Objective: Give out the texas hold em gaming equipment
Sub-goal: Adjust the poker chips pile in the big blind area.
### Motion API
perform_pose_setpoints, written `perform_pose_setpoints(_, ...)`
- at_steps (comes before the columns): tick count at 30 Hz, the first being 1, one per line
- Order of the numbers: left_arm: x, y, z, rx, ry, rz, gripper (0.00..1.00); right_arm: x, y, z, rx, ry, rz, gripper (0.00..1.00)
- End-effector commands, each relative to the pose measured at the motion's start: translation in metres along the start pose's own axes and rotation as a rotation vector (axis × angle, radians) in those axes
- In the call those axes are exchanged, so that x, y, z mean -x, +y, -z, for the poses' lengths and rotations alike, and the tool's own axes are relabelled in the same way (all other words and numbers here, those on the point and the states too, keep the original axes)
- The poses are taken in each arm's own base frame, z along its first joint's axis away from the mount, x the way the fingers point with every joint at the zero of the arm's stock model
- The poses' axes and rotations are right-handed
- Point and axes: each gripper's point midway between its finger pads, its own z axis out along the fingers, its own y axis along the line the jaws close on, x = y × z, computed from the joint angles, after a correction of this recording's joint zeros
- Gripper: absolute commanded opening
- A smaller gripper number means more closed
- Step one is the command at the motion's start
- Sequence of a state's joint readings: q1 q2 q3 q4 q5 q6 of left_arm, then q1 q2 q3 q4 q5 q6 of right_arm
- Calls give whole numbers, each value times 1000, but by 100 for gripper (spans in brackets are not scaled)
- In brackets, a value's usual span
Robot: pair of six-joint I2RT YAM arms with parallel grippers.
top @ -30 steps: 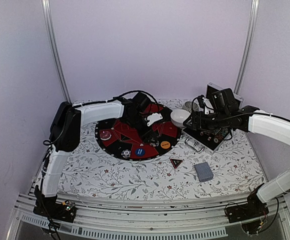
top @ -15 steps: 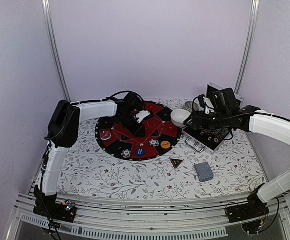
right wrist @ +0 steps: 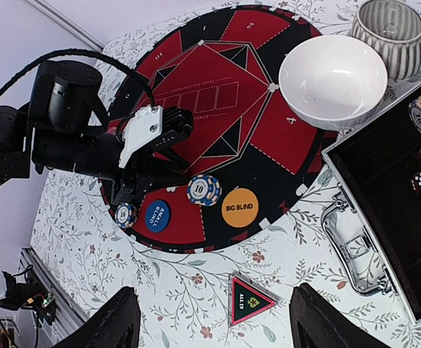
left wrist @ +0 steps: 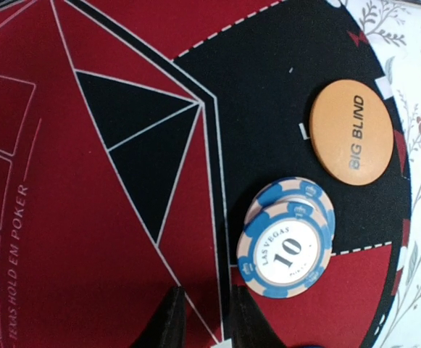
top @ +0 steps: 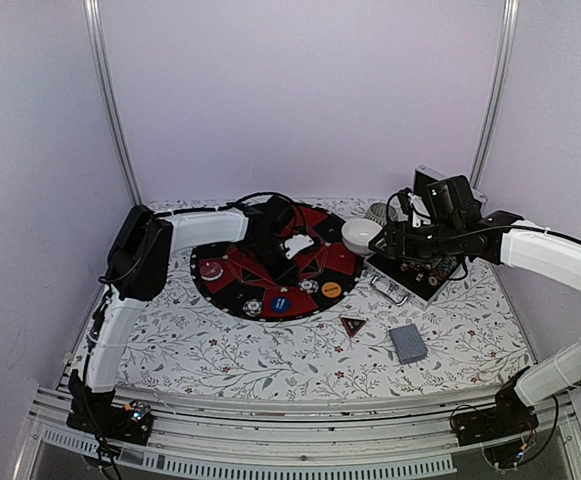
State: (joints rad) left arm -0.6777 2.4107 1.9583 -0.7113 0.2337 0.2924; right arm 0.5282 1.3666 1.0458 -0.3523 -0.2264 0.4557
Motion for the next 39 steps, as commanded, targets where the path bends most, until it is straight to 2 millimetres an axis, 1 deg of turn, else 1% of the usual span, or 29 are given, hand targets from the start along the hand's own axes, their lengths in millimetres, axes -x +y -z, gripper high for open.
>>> perform_pose_setpoints(1, -6, -17, -15, -48, 45, -74, 25, 8, 5, 6, 5, -22, 3, 72)
perform_pose_setpoints(7, -3, -21, -18, -70, 54, -103, 26, 10, 4, 8, 0, -30, 2, 72)
perform_pose_setpoints(28, 3, -29, -18, -93, 26, -205, 30, 12, 4, 8, -3, -36, 7, 73)
perform_pose_setpoints(34, 3, -29, -17, -89, 29, -201, 30, 14, 3, 10, -12, -41, 16, 73)
perform_pose_setpoints(37, 2, -25, -11, -69, 29, -176, 29, 19, -4, 17, -63, -50, 43, 73)
perform_pose_setpoints(38, 4, -22, -5, -59, 19, -159, 29, 20, -11, 20, -92, -50, 51, 73)
perform_pose_setpoints(39, 10, -16, 7, -45, -9, -136, 29, 23, -22, 24, -124, -50, 54, 73)
